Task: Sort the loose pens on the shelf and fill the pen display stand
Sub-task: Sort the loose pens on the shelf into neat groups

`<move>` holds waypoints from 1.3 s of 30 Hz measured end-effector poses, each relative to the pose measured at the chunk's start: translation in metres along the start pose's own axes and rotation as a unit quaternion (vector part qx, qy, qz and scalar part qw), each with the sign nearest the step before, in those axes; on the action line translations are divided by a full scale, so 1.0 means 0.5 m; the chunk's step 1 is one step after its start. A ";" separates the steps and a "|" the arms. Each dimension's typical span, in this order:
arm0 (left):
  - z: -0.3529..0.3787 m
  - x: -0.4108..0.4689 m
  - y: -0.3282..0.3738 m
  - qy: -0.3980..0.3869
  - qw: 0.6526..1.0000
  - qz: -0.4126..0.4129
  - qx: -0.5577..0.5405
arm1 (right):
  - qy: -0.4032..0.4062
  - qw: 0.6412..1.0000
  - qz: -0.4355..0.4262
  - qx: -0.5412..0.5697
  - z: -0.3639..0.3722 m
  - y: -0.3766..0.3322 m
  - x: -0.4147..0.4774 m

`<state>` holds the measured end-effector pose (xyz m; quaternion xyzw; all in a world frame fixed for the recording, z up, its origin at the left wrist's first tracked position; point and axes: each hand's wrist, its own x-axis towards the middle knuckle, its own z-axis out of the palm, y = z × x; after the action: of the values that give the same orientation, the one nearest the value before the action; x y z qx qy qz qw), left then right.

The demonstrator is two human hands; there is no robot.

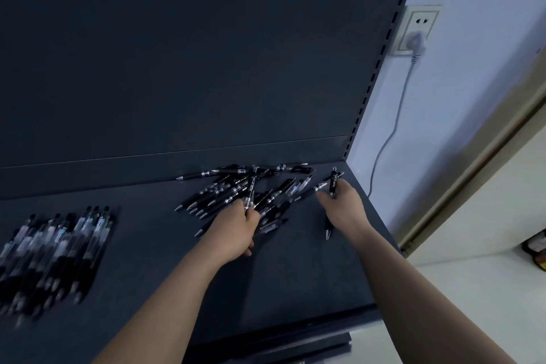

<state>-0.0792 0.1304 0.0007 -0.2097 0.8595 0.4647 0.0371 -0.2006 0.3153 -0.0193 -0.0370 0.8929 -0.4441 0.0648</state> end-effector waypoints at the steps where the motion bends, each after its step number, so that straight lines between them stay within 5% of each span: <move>1: -0.004 0.003 0.000 0.002 1.000 -0.004 0.005 | -0.006 1.000 0.000 -0.024 0.005 -0.005 0.014; 11: -0.013 0.031 -0.019 0.010 0.994 -0.003 0.111 | -0.057 0.982 -0.008 -0.178 0.019 -0.012 0.054; 22: -0.008 0.018 -0.023 0.029 0.997 -0.008 0.069 | -0.069 0.989 0.011 -0.133 0.008 -0.022 -0.008; 28: -0.033 -0.017 -0.031 0.054 0.998 0.004 0.014 | -0.076 0.997 -0.033 -0.012 0.033 -0.055 -0.058; 33: -0.080 -0.060 -0.066 0.069 0.992 0.003 -0.101 | -0.156 0.985 -0.026 0.068 0.092 -0.125 -0.099; 39: -0.188 -0.115 -0.154 0.110 0.989 0.005 -0.096 | -0.207 0.976 -0.031 0.069 0.205 -0.234 -0.178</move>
<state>0.0157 0.0355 0.0081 -0.2575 0.8106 0.5197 -0.0806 -0.0964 0.1749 0.0202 -0.1509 0.8260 -0.4888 0.2366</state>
